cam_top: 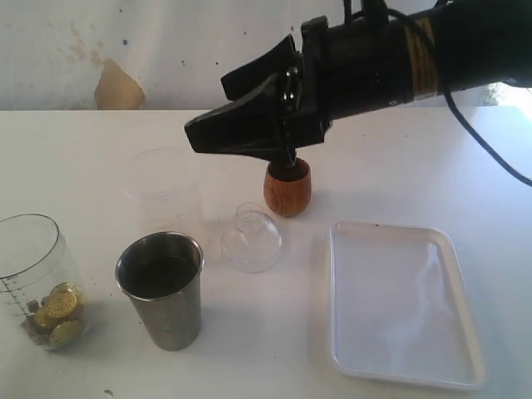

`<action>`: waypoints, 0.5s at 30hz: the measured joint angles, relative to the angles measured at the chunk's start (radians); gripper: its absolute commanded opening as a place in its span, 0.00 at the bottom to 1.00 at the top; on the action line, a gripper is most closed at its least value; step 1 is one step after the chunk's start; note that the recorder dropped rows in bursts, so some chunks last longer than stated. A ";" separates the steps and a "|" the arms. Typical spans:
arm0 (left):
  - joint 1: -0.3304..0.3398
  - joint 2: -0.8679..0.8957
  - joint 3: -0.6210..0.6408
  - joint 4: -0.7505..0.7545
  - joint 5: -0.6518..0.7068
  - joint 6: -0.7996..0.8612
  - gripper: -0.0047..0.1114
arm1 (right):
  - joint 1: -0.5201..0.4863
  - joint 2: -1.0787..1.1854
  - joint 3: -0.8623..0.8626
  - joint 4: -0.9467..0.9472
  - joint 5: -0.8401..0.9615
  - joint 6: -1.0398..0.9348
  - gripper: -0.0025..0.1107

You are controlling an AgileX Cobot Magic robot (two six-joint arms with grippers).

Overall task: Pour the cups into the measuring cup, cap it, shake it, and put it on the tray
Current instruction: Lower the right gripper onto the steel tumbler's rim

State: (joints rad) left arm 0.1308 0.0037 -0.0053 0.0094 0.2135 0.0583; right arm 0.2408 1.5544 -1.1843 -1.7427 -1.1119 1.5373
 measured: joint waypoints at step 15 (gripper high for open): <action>0.000 0.000 0.000 0.000 0.000 0.000 0.04 | 0.152 0.125 0.147 -0.010 0.234 -0.199 0.95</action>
State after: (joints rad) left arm 0.1308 0.0037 -0.0053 0.0094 0.2135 0.0583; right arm 0.3928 1.6793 -1.0369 -1.7528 -0.8778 1.3384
